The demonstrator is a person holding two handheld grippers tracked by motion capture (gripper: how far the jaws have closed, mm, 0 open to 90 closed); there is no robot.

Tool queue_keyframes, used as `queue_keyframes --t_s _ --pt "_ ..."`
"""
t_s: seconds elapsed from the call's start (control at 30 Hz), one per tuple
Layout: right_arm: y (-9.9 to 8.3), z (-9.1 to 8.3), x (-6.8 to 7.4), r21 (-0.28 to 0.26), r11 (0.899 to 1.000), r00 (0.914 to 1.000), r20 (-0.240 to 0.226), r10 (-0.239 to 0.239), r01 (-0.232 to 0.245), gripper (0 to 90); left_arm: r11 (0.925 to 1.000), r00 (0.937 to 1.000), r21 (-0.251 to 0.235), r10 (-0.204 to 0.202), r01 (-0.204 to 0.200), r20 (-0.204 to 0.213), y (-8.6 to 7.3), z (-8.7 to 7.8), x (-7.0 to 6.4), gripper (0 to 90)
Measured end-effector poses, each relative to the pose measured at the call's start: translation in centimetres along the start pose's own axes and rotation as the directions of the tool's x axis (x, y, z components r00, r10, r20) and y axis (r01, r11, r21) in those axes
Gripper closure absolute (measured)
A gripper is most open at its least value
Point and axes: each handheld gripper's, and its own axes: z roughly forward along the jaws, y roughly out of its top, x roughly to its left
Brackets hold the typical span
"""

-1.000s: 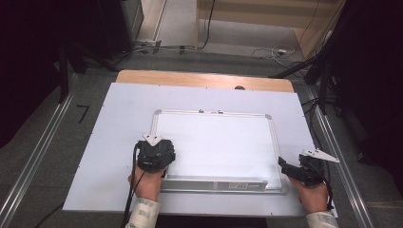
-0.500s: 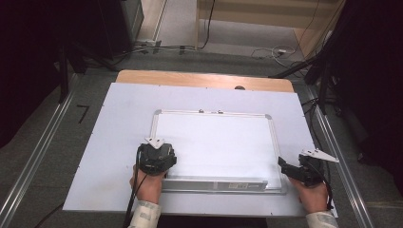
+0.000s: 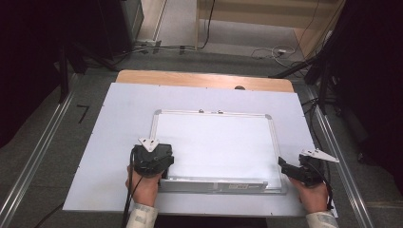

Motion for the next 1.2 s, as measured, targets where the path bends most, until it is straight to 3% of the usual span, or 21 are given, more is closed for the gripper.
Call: queue_keyframes --t_s 0.3,0.43,0.53,0.67,0.73,1.0,1.2 --pt "0.0 -0.1 0.0 -0.004 1.0 1.0 0.001 -0.001 0.001 16.3 0.9975 0.9952 -0.063 -0.025 0.031 0.095 0.6 -2.2 1.5 23.5" --pt "0.0 -0.2 0.0 -0.004 1.0 1.0 0.001 0.0 0.0 16.3 0.9938 0.9857 -0.076 -0.069 0.082 0.153 1.4 -2.6 3.0 22.7" --pt "0.0 -0.2 0.0 -0.007 1.0 1.0 0.001 -0.002 0.002 16.3 0.9922 0.9864 -0.09 -0.073 0.087 0.148 2.1 -2.9 4.2 22.7" --pt "0.0 -0.2 0.0 -0.008 1.0 1.0 0.002 -0.002 0.002 16.3 0.9878 0.9781 -0.093 -0.107 0.125 0.179 2.6 -3.1 5.6 22.7" --pt "-0.1 -0.2 0.0 -0.006 1.0 1.0 0.003 -0.002 0.002 16.3 0.9886 0.9792 -0.091 -0.103 0.12 0.175 2.8 -3.2 6.0 22.7" --pt "0.0 -0.2 0.0 -0.005 1.0 1.0 0.003 -0.002 0.003 16.3 0.9913 0.9845 -0.096 -0.075 0.091 0.159 3.3 -3.3 6.2 22.7" --pt "-0.1 -0.3 0.0 -0.004 1.0 1.0 0.003 0.0 0.0 16.3 0.9925 0.9849 -0.095 -0.061 0.077 0.162 3.5 -3.3 6.0 21.9"
